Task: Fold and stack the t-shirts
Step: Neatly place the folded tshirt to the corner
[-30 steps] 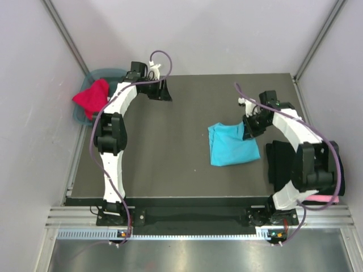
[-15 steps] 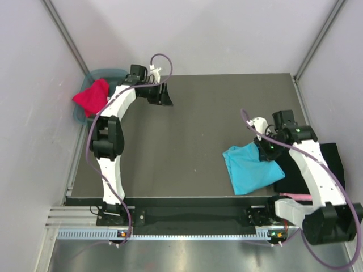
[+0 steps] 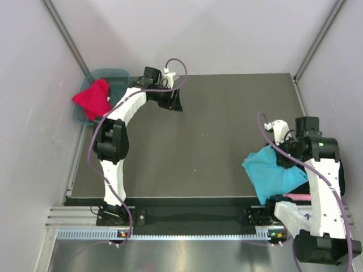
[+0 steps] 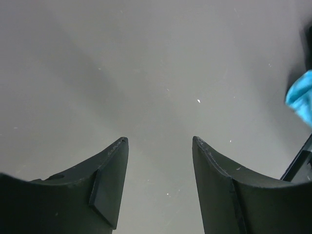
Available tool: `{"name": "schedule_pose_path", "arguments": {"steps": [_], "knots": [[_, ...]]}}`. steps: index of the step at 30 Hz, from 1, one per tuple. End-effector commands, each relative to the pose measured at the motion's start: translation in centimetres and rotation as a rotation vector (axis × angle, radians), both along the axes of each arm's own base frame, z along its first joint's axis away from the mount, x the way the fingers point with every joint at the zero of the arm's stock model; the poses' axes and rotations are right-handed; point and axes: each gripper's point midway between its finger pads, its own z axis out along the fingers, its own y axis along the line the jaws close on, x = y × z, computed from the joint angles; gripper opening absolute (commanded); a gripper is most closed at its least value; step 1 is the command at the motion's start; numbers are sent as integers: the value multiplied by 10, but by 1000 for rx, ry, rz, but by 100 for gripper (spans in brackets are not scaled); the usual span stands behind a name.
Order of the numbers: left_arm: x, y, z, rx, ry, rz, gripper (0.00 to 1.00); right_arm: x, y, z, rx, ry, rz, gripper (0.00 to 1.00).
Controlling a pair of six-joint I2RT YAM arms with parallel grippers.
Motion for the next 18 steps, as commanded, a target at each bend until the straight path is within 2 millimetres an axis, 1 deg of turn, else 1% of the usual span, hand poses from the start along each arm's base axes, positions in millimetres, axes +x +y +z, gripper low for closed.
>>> {"name": "schedule_pose_path", "arguments": {"steps": [1, 3, 7, 9, 10, 12, 13, 15, 16, 18], "knots": [[-8, -7, 26, 13, -77, -31, 60, -3, -11, 36, -14, -74, -46, 0], [-9, -12, 26, 13, -81, -40, 60, -3, -16, 49, -27, -98, -68, 0], [-12, -25, 23, 16, -80, -64, 60, 0, -31, 61, -47, -124, -139, 0], [-13, -29, 26, 14, -87, -74, 61, 2, -36, 62, -50, -123, -153, 0], [-15, -34, 25, 13, -87, -83, 61, 1, -43, 63, -55, -124, -185, 0], [-16, -37, 26, 10, -86, -87, 61, 2, -52, 60, -66, -116, -189, 0], [-17, -40, 26, 9, -86, -94, 61, 0, -61, 60, -69, -111, -231, 0], [-18, -42, 26, 3, -83, -101, 61, 0, -72, 58, -77, -103, -237, 0], [-19, -43, 26, 3, -83, -102, 61, -3, -83, 58, -79, -98, -282, 0], [-20, -44, 26, 1, -79, -103, 61, -1, -97, 58, -80, -94, -288, 0]]}}
